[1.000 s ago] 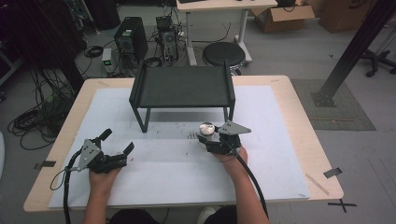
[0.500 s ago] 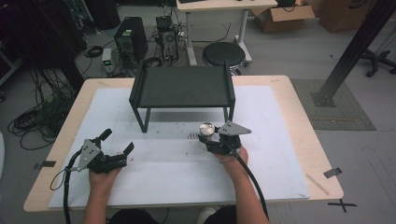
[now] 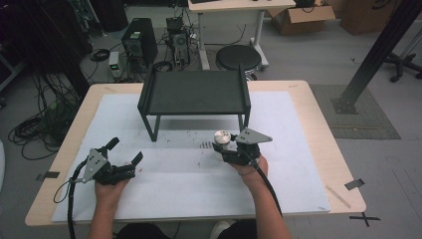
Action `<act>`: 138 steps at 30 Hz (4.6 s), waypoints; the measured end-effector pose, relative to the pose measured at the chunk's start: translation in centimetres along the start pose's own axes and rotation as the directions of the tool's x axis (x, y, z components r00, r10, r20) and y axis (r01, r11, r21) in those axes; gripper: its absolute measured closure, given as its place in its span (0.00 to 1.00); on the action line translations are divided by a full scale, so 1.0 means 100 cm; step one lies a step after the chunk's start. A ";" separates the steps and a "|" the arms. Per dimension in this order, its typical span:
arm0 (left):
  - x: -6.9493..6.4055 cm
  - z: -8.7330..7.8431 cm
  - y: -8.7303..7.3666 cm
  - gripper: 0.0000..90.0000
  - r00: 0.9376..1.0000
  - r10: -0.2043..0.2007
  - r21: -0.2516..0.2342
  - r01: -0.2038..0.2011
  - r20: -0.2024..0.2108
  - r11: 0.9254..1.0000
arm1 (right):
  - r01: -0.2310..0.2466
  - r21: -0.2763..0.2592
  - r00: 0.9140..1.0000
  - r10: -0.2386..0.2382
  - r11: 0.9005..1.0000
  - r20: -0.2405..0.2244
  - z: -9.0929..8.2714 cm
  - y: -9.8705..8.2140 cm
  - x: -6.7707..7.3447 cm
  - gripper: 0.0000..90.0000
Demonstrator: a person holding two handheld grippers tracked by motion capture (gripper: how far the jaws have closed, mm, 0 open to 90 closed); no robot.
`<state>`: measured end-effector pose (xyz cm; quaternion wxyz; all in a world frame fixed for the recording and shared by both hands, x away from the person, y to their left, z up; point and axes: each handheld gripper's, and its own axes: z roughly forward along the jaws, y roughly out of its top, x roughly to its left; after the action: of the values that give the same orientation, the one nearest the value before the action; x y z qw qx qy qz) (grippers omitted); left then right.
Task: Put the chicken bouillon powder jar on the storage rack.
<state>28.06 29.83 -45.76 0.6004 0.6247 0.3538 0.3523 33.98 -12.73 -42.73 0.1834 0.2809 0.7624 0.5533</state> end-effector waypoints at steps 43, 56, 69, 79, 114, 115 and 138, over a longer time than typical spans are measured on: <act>0.000 0.000 0.000 0.00 1.000 0.002 -0.003 -0.002 -0.002 1.000 | 0.001 -0.035 1.000 0.000 0.999 0.010 -0.034 0.087 0.003 0.48; 0.000 -0.001 0.000 0.00 1.000 0.003 0.000 -0.003 -0.002 1.000 | 0.005 -0.018 1.000 -0.004 1.000 0.029 -0.030 0.111 0.003 0.48; 0.000 -0.001 0.000 0.00 1.000 0.000 -0.008 0.000 -0.002 1.000 | 0.000 -0.019 0.999 0.001 1.000 0.052 -0.025 0.127 -0.003 0.48; 0.000 -0.001 0.000 0.00 1.000 0.001 -0.007 -0.001 -0.002 1.000 | -0.007 -0.016 0.997 0.008 1.000 0.072 -0.019 0.138 -0.012 0.48; 0.000 -0.001 0.000 0.00 1.000 -0.005 -0.014 0.005 -0.003 1.000 | -0.013 0.001 0.993 0.013 1.000 0.116 0.021 0.164 -0.029 0.48; 0.000 -0.001 0.000 0.00 1.000 -0.005 -0.014 0.005 -0.003 1.000 | -0.013 0.002 0.993 0.013 1.000 0.118 0.022 0.164 -0.029 0.48; 0.000 -0.001 0.000 0.00 1.000 -0.008 -0.013 0.008 -0.003 1.000 | -0.042 0.038 0.988 0.036 0.998 0.147 0.042 0.160 -0.040 0.48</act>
<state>28.00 29.92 -45.80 0.6053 0.6188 0.3549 0.3533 43.15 -8.43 -29.03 0.2222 0.3392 0.7526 0.5188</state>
